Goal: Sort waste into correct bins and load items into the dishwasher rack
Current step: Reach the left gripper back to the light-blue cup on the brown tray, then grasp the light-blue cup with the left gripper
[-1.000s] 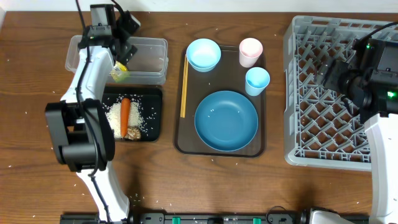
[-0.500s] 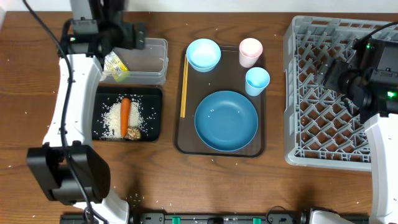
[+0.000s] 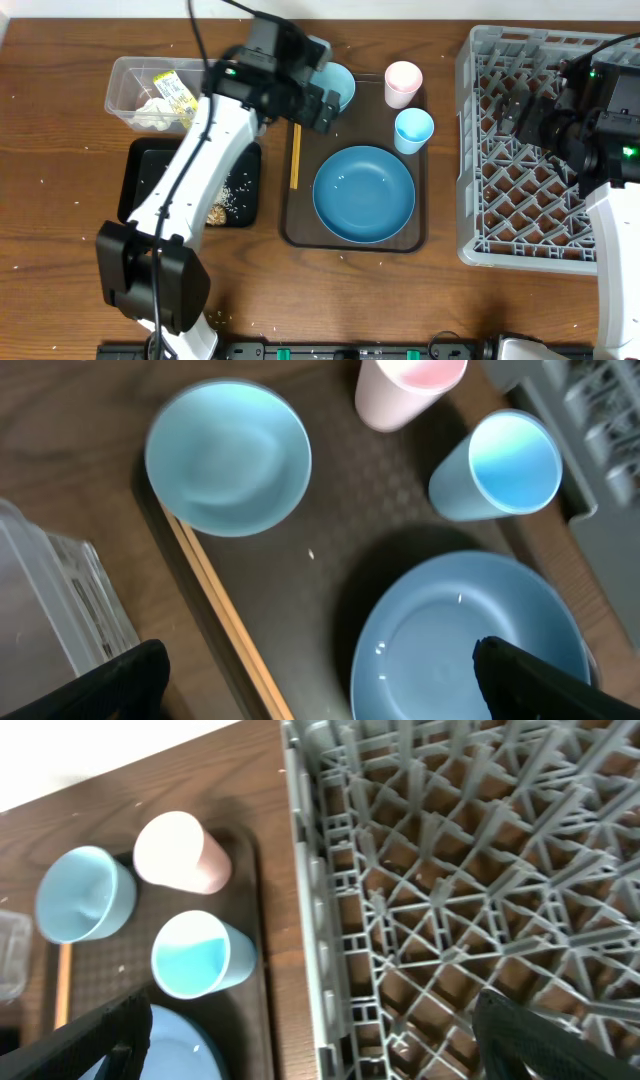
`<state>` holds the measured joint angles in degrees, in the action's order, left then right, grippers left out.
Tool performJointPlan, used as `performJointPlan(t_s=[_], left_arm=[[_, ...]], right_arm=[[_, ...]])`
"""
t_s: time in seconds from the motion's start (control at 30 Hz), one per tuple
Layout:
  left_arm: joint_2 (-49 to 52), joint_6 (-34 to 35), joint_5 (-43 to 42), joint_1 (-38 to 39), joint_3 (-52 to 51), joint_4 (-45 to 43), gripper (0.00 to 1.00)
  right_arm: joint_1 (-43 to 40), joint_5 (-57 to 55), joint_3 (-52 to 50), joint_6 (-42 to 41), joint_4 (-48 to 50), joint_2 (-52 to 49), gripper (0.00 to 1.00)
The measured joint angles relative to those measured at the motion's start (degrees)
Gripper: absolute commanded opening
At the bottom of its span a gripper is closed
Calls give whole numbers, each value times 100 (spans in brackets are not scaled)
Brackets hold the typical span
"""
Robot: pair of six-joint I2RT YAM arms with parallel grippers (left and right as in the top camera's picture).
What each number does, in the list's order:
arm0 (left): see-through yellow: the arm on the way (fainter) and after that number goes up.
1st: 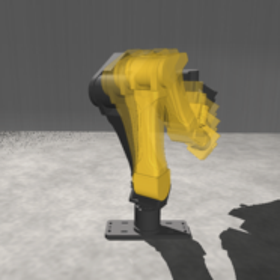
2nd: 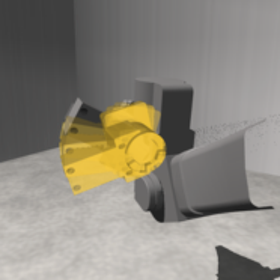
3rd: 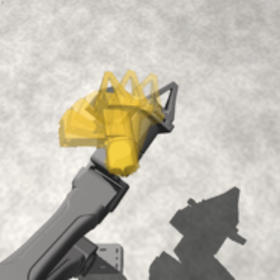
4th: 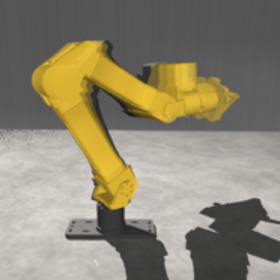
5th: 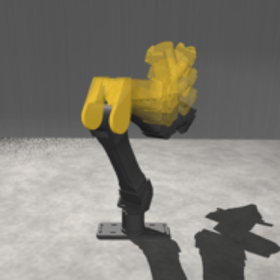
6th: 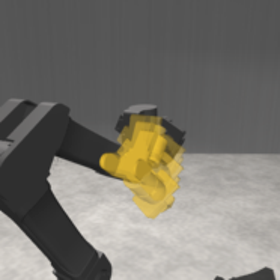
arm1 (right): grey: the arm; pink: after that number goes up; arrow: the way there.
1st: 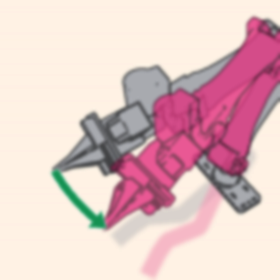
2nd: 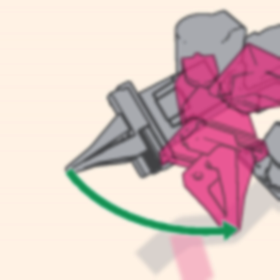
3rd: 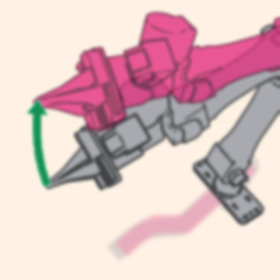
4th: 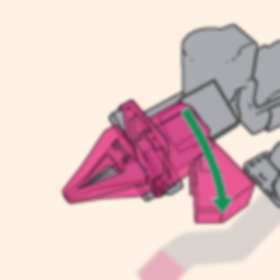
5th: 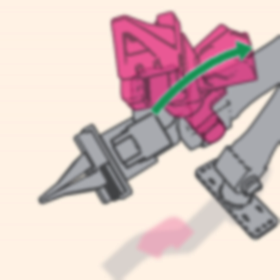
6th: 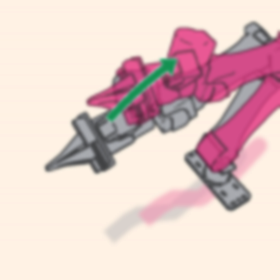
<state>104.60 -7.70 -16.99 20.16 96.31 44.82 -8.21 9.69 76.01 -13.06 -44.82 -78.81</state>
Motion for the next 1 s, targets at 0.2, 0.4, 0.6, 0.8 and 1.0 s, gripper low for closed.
performJointPlan(t_s=[0.2,0.4,0.6,0.8,1.0], left_arm=[[0,538,444,98,-15,35,98],[238,811,461,179,-22,-645,98],[920,1054,210,597,-24,-1591,98],[1515,1246,144,1123,-33,-2188,99],[1631,1316,245,1408,-35,-2253,92]], right_arm=[[393,243,0,57,208,-44,94],[824,236,0,153,435,-282,89],[820,129,0,157,409,-334,88],[634,-22,0,157,236,-334,88],[490,-79,0,157,146,-334,88]])
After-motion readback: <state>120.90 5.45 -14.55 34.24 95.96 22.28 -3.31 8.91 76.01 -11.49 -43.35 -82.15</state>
